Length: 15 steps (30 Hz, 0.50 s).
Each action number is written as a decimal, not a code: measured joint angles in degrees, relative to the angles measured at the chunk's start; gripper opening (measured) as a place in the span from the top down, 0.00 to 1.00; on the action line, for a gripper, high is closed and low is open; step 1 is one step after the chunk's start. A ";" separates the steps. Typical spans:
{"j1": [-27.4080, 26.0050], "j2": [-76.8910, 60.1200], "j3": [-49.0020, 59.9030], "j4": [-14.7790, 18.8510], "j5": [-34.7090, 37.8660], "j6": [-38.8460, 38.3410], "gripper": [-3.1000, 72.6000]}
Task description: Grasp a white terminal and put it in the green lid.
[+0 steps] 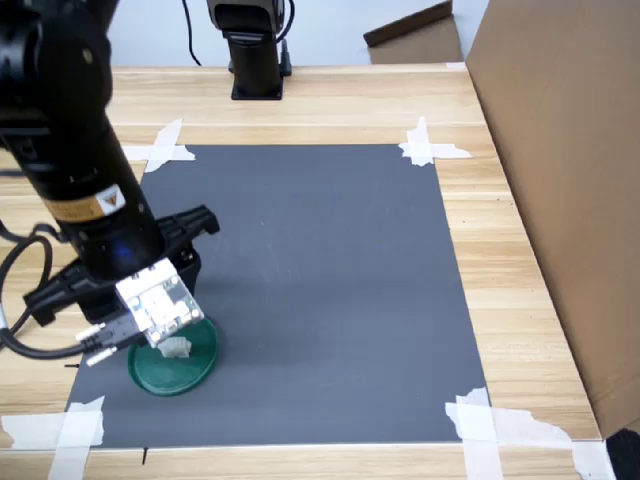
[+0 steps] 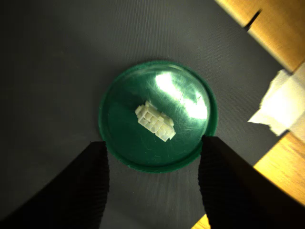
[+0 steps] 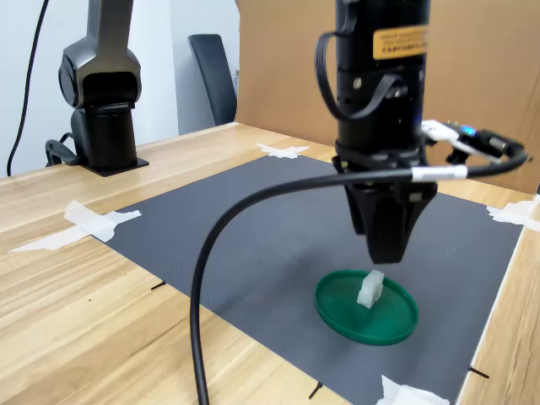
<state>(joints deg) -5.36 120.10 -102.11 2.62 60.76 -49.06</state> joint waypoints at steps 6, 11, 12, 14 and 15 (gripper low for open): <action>0.00 -9.18 0.58 3.45 1.63 0.00 0.32; 0.00 -15.41 6.92 3.81 -0.73 -0.12 0.35; 0.00 -16.50 8.25 4.12 -1.36 -0.36 0.38; 0.00 -18.76 11.31 5.39 -2.19 -1.31 0.46; 0.00 -20.17 12.26 6.04 -2.98 -1.93 0.50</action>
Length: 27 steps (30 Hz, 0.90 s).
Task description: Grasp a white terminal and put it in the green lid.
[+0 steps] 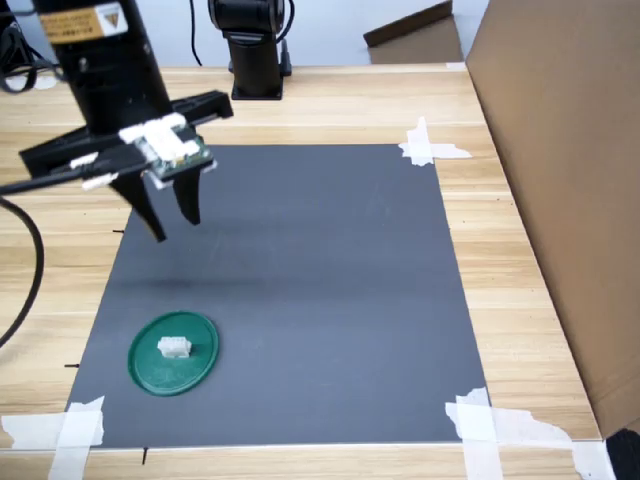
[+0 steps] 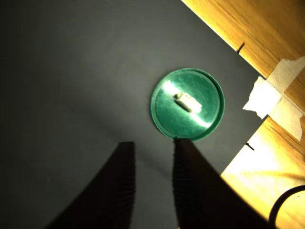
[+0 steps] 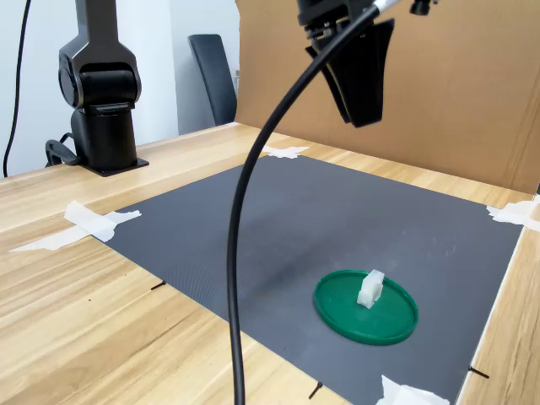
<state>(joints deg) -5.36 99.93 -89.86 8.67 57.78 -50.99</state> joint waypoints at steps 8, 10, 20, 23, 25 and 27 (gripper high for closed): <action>0.00 -13.80 9.84 7.10 -4.20 -4.58 0.99; 0.00 -18.70 14.46 7.48 -8.58 -4.09 0.99; 0.00 -35.47 32.82 8.41 -24.30 8.75 0.99; 0.00 -38.68 34.42 9.90 -25.33 12.66 0.99; 0.00 -42.61 36.71 11.97 -28.02 16.92 0.99; 0.00 -49.58 42.88 13.04 -38.30 20.88 0.99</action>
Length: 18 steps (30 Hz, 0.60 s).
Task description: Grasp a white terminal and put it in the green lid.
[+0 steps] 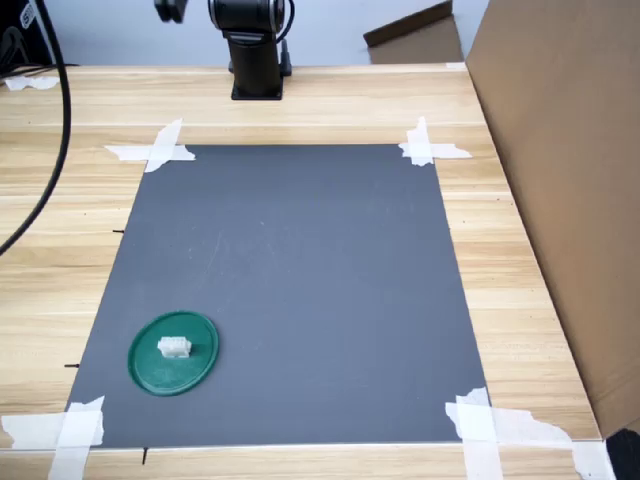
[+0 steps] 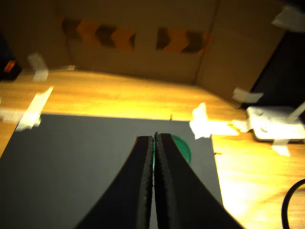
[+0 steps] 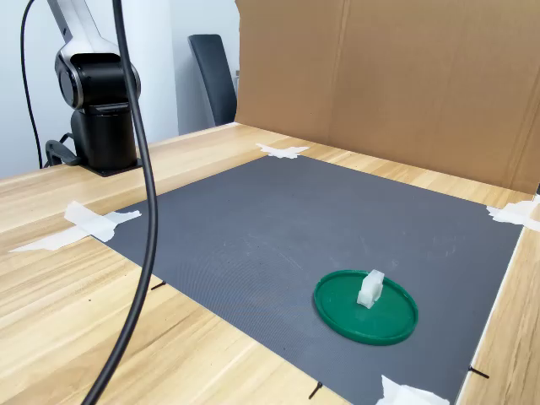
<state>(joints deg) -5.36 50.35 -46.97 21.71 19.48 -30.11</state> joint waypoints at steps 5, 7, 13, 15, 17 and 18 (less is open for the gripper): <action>0.00 -6.92 10.19 0.98 -12.44 2.59 0.99; 0.00 -8.95 13.18 1.10 -14.12 3.24 0.99; 0.00 -20.04 22.35 1.21 -13.30 3.97 0.99; 0.00 -22.47 23.27 1.21 -12.12 4.30 0.99; 0.00 -25.57 24.51 1.21 -9.25 6.47 0.99; 0.00 -27.44 25.73 1.21 -7.74 7.22 0.99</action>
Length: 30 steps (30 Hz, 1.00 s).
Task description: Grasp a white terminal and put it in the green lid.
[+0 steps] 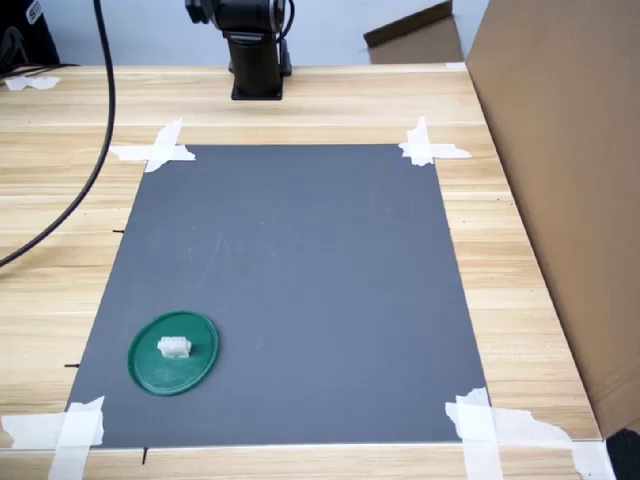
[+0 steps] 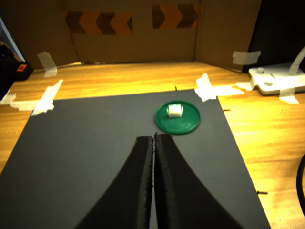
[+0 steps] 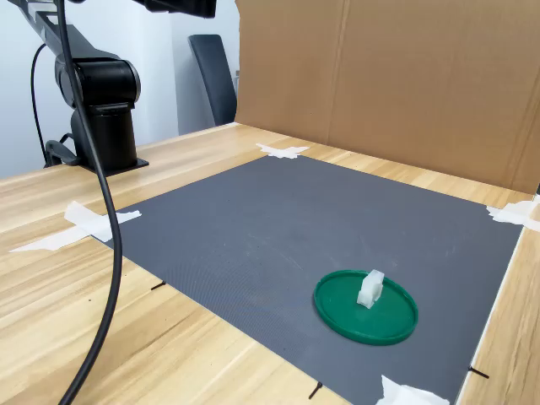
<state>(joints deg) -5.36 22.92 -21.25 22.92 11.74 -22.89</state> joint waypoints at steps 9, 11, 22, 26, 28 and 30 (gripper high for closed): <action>0.00 -6.12 9.94 -5.94 0.46 4.95 0.99; 0.00 -6.12 10.40 -7.61 -0.05 7.71 0.99; 0.00 -14.35 18.40 -16.35 -3.29 17.88 0.99; 0.00 -15.09 18.80 -16.35 -3.23 17.77 0.99; 0.00 -15.21 18.97 -16.35 -3.09 17.77 0.99; 0.00 -15.21 18.97 -16.46 -2.90 17.71 0.99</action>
<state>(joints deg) -5.36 7.71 -2.28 6.46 8.84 -5.18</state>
